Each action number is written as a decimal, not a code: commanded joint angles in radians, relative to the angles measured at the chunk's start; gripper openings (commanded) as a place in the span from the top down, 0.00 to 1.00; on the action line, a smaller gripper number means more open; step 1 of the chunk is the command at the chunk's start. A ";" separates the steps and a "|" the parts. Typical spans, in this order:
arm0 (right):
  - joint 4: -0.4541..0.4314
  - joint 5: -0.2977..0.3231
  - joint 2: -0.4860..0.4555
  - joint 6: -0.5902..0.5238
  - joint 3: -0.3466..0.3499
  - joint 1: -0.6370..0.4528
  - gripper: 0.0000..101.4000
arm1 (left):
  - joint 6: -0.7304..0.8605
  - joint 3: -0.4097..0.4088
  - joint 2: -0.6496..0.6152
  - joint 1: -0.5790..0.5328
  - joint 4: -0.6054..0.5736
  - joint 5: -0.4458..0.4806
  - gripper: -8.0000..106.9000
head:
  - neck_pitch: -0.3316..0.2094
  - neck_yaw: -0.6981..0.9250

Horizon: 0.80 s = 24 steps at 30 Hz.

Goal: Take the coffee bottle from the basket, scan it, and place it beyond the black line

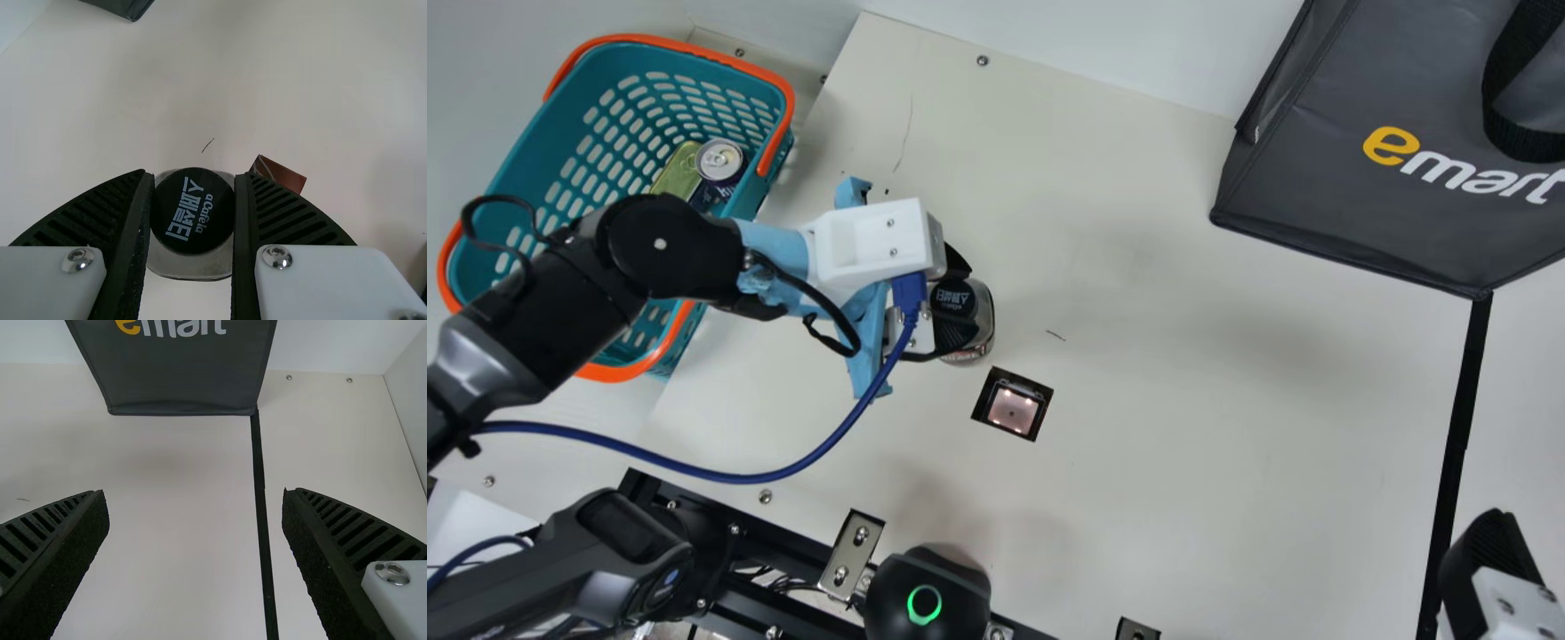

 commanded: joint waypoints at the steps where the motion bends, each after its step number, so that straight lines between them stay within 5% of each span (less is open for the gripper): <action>1: 0.000 0.000 0.000 0.000 0.000 0.000 0.10 | 0.003 -0.003 0.002 0.005 0.001 0.006 0.46 | -0.017 0.002; 12: 0.000 0.000 0.000 0.000 0.000 0.000 0.10 | 0.030 -0.018 0.006 0.058 -0.005 0.037 0.15 | -0.017 0.002; 24: 0.000 -0.001 0.000 0.000 0.000 0.000 0.10 | 0.015 -0.043 -0.004 0.111 -0.012 0.073 0.15 | -0.017 0.002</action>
